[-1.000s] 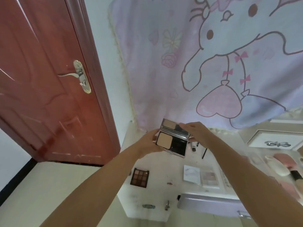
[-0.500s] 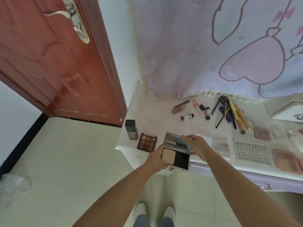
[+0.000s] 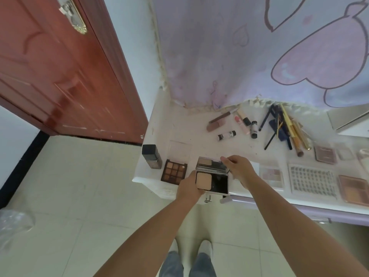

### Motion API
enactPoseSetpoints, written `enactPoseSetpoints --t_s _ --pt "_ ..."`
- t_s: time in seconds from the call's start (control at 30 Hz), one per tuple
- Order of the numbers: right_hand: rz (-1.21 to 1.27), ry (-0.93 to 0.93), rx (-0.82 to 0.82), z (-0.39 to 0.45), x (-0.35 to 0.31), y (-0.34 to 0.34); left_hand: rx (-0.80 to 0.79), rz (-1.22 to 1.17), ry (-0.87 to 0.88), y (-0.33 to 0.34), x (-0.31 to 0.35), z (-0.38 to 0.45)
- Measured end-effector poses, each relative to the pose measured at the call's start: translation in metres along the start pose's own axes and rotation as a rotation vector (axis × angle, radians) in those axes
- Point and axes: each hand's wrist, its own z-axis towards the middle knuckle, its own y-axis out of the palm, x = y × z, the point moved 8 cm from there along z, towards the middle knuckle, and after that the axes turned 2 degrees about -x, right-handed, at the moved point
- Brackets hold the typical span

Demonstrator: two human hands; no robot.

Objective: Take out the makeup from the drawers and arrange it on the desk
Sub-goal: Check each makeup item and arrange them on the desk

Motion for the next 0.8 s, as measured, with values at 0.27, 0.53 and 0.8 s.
enactPoseSetpoints --t_s 0.27,0.53,0.8 --pt "0.034 -0.019 0.030 0.001 -0.003 0.000 0.023 0.079 -0.018 0.006 -0.003 0.008" --pt "-0.500 -0.197 0.214 -0.008 0.018 -0.053 0.055 0.206 -0.007 0.008 -0.003 0.006" --pt "-1.028 -0.224 -0.090 0.008 0.052 -0.038 0.045 0.379 -0.040 0.008 -0.016 -0.008"
